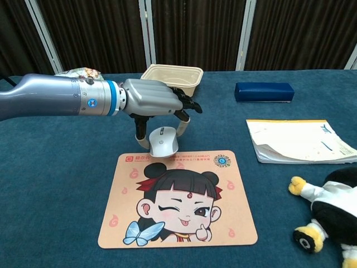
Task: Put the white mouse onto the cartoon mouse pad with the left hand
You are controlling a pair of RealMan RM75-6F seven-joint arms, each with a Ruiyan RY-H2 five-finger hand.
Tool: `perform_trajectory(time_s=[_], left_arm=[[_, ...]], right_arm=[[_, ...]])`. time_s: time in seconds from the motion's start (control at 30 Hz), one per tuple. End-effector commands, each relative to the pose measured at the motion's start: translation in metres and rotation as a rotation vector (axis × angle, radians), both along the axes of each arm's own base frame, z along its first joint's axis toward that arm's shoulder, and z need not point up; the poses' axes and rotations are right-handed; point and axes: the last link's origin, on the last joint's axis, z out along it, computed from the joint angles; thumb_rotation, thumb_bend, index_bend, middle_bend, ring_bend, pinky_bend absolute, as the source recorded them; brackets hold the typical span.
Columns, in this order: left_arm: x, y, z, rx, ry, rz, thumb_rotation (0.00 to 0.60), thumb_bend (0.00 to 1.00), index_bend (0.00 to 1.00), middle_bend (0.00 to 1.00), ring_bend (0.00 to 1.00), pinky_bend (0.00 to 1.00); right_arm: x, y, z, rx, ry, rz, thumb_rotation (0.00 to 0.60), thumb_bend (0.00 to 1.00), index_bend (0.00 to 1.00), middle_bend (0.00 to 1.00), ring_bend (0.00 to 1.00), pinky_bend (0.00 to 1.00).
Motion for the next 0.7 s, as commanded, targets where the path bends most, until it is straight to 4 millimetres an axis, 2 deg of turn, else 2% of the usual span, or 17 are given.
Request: perform_trajectory(time_s=[0.03, 0.3, 0.6, 0.7], left_arm=[[0.010, -0.018, 0.001, -0.028, -0.014, -0.051, 0.600, 0.30, 0.54, 0.00, 0.00, 0.00], [0.021, -0.050, -0.015, -0.100, -0.009, -0.084, 0.600, 0.30, 0.54, 0.00, 0.00, 0.00], [0.020, -0.064, -0.022, -0.130, 0.031, -0.115, 0.600, 0.30, 0.54, 0.00, 0.00, 0.00], [0.021, -0.064, -0.023, -0.129, 0.042, -0.111, 0.600, 0.30, 0.49, 0.00, 0.00, 0.00]], right_arm=[[0.000, 0.000, 0.000, 0.000, 0.000, 0.000, 0.600, 0.10, 0.03, 0.00, 0.00, 0.00], [0.000, 0.000, 0.000, 0.001, -0.002, 0.000, 0.600, 0.10, 0.03, 0.00, 0.00, 0.00], [0.000, 0.000, 0.000, 0.001, -0.003, 0.001, 0.600, 0.10, 0.03, 0.00, 0.00, 0.00], [0.000, 0.000, 0.000, 0.001, -0.003, 0.000, 0.600, 0.10, 0.03, 0.00, 0.00, 0.00]])
